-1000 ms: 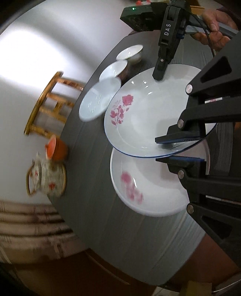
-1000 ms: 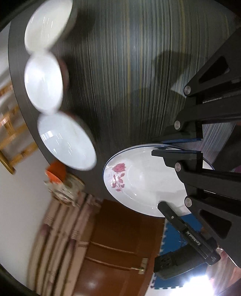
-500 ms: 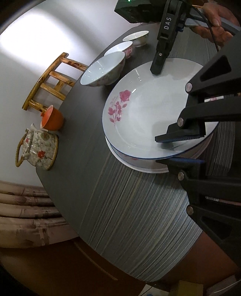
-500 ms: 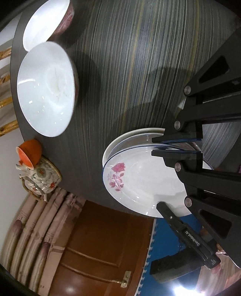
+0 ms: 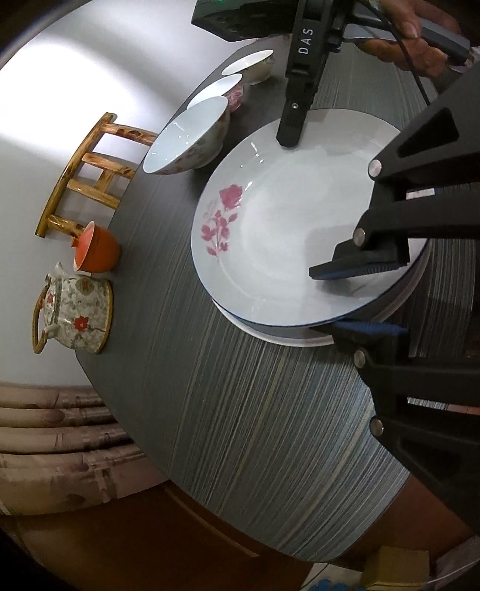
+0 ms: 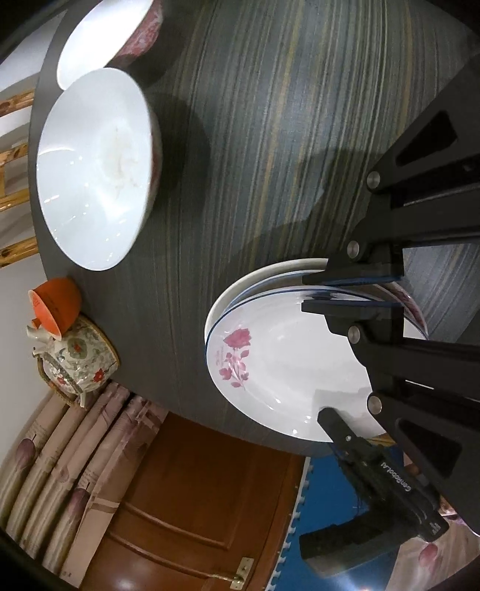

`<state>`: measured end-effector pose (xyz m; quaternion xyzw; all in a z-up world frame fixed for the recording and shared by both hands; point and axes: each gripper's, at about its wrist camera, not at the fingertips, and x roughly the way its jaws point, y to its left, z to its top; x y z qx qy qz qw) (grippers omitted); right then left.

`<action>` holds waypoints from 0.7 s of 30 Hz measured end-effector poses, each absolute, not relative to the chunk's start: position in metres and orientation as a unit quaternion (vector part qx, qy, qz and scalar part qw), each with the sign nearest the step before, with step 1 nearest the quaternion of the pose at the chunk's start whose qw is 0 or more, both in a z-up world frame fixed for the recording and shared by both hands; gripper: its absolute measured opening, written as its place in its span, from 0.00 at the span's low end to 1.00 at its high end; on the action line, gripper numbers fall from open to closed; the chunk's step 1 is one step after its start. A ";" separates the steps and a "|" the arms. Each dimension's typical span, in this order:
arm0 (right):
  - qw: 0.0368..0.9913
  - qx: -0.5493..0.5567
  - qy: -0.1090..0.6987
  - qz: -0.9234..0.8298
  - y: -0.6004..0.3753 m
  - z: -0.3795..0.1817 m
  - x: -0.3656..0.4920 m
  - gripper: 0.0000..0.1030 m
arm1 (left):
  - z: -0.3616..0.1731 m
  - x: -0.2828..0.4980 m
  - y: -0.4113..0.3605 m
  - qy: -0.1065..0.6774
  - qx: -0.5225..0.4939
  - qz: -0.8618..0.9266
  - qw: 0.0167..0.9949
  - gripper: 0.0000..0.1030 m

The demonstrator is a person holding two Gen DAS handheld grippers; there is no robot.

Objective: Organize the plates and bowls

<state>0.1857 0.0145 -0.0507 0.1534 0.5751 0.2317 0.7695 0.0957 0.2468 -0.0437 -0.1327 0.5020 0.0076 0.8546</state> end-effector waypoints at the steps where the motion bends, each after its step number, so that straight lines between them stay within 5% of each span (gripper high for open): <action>1: 0.769 0.156 0.574 0.232 0.014 -0.051 0.186 0.08 | -0.044 0.096 0.247 0.506 -0.133 0.006 0.852 0.21; 12: 0.774 0.161 0.566 0.235 0.014 -0.053 0.183 0.08 | -0.041 0.103 0.254 0.536 -0.151 -0.023 0.830 0.25; 21: 0.771 0.162 0.567 0.238 0.017 -0.057 0.183 0.08 | -0.057 0.111 0.302 0.555 -0.331 -0.076 0.759 0.26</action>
